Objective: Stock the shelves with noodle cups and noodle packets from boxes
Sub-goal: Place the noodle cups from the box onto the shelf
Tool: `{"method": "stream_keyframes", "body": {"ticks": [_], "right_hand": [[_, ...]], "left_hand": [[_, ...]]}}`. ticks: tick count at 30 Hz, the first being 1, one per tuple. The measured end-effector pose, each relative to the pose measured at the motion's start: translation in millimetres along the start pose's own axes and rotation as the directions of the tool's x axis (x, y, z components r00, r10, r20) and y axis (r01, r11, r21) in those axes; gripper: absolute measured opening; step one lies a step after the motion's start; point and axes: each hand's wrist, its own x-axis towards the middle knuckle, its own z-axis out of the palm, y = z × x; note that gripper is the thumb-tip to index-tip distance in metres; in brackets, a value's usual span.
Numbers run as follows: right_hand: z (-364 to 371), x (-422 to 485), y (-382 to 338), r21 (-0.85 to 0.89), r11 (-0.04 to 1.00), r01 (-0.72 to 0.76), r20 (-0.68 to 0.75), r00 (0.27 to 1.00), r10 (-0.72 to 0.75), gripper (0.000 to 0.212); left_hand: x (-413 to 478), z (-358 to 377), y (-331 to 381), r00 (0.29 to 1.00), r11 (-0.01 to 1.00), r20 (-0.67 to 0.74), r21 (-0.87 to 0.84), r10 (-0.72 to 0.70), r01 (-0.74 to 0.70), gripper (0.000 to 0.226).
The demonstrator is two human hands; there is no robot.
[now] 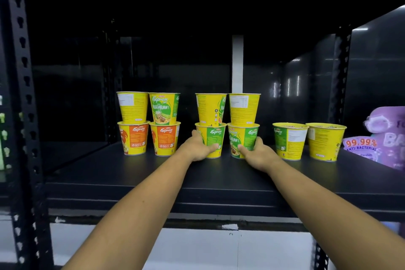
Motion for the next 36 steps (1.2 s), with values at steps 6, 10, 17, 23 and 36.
{"method": "stream_keyframes", "body": {"ticks": [6,10,17,23,36], "right_hand": [[-5.7,-30.2,-10.3,-0.485,0.875,-0.012,-0.069,0.997,-0.025,0.053],[-9.3,-44.9,-12.8,-0.481,0.857,0.184,0.087,0.983,-0.162,0.053],[-27.1,-96.1,-14.1,-0.321,0.81,0.491,0.366,0.853,-0.372,0.051],[-20.8,-158.4,7.4,-0.435,0.618,0.655,0.296,0.753,-0.588,0.059],[85.9,-339.7,159.4,-0.076,0.817,0.572,0.375,0.775,-0.508,0.054]], "left_hand": [[-35.6,-4.5,-1.1,0.995,0.939,0.097,0.341,0.006,-0.039,0.08],[-66.6,-6.4,1.3,0.986,0.832,0.136,0.534,0.093,-0.152,0.052],[-134.5,-11.2,11.3,0.97,0.813,0.189,0.534,0.153,-0.232,0.053],[-204.8,9.8,4.1,0.943,0.805,0.039,0.509,0.33,-0.303,0.056],[-378.9,154.2,-124.7,0.987,0.938,0.109,0.313,0.121,-0.149,0.055]]}}
